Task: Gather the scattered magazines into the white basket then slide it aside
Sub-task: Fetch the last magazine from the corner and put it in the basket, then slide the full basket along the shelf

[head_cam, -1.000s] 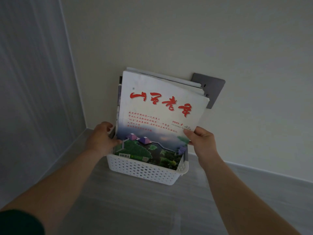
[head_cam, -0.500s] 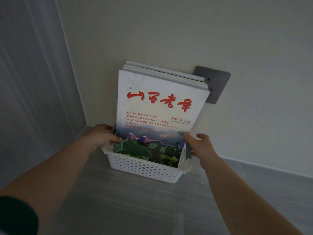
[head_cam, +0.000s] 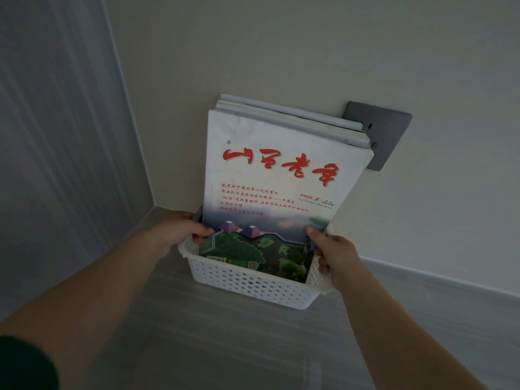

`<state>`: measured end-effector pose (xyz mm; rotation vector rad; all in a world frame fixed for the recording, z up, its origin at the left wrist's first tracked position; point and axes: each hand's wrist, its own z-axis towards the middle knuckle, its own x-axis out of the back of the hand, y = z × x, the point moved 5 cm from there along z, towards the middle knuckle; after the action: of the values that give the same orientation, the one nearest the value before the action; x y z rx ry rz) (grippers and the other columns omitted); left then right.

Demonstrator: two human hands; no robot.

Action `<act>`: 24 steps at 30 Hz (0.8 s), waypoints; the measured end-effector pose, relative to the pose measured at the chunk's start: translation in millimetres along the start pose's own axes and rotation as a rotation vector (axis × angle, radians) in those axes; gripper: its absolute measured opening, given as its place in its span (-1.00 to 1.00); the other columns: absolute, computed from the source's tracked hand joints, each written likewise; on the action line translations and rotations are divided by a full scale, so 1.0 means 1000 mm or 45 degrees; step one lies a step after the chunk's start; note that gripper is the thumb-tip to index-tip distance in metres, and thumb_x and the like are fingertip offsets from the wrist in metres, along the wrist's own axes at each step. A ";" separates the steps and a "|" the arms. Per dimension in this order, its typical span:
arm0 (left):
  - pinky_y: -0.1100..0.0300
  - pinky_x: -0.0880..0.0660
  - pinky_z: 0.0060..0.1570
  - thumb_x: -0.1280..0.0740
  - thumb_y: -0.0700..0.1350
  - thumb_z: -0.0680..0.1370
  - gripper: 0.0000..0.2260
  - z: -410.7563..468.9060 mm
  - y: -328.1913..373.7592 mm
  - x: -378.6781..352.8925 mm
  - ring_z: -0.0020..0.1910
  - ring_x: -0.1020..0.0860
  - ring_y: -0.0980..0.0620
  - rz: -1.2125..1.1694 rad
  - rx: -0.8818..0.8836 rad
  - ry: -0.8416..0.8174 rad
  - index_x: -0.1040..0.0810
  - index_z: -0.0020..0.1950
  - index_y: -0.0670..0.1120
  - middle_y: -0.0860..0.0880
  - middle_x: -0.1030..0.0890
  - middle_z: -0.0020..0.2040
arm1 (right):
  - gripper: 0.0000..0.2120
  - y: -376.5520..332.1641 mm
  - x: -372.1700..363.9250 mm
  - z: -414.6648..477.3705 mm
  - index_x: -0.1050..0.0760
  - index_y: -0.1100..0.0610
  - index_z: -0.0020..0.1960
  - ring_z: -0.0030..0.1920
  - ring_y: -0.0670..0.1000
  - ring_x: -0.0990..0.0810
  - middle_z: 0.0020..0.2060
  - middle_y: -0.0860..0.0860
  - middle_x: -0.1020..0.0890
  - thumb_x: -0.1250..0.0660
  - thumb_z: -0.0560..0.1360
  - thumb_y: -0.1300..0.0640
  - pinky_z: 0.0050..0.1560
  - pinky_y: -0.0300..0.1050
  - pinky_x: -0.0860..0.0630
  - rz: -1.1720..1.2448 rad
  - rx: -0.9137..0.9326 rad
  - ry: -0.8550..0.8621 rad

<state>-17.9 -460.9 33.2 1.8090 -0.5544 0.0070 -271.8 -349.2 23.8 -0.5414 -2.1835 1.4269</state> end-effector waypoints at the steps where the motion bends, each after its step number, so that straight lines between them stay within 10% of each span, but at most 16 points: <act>1: 0.39 -0.48 -0.50 -0.36 -0.34 0.39 -0.88 -0.001 -0.002 0.000 -0.34 -0.48 0.03 -0.010 -0.008 0.011 -0.53 -0.28 -0.15 -0.08 -0.54 -0.33 | -0.76 0.001 0.000 -0.001 -0.43 0.22 -0.26 -0.61 -0.05 -0.26 -0.49 0.06 -0.46 -0.40 0.38 0.07 -0.70 -0.38 -0.19 0.016 -0.002 0.039; 6: 0.29 -0.41 -0.34 -0.37 -0.27 0.41 -0.87 -0.013 -0.013 0.002 -0.33 -0.50 0.04 -0.073 -0.005 0.100 -0.56 -0.07 -0.26 -0.12 -0.57 -0.29 | -0.61 0.003 0.002 -0.006 -0.41 0.29 0.15 -0.78 -0.17 -0.25 -0.41 0.07 -0.56 -0.39 0.40 0.14 -0.71 -0.42 -0.19 0.054 0.029 0.139; 15: 0.02 -0.50 -0.08 -0.38 -0.22 0.42 -0.83 -0.073 -0.045 0.012 -0.23 -0.55 -0.11 -0.187 0.070 0.402 -0.47 -0.35 -0.13 -0.12 -0.55 -0.33 | -0.75 0.010 -0.008 -0.041 -0.33 0.15 0.03 -0.75 -0.13 -0.22 -0.39 0.12 -0.58 -0.35 0.44 0.15 -0.70 -0.38 -0.17 0.001 0.091 -0.026; 24: 0.21 -0.36 -0.36 -0.37 -0.20 0.43 -0.74 -0.191 -0.092 0.045 -0.41 -0.48 -0.05 -0.285 0.189 0.697 -0.43 -0.45 -0.16 -0.11 -0.51 -0.44 | -0.84 0.022 -0.045 -0.111 -0.40 0.16 -0.07 -0.77 -0.18 -0.32 -0.41 0.14 -0.56 -0.35 0.43 0.18 -0.72 -0.40 -0.16 -0.143 0.161 -0.295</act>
<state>109.1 -285.2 22.7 1.8991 0.0391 0.3878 -169.4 -284.1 34.4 -0.2138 -2.2386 1.6204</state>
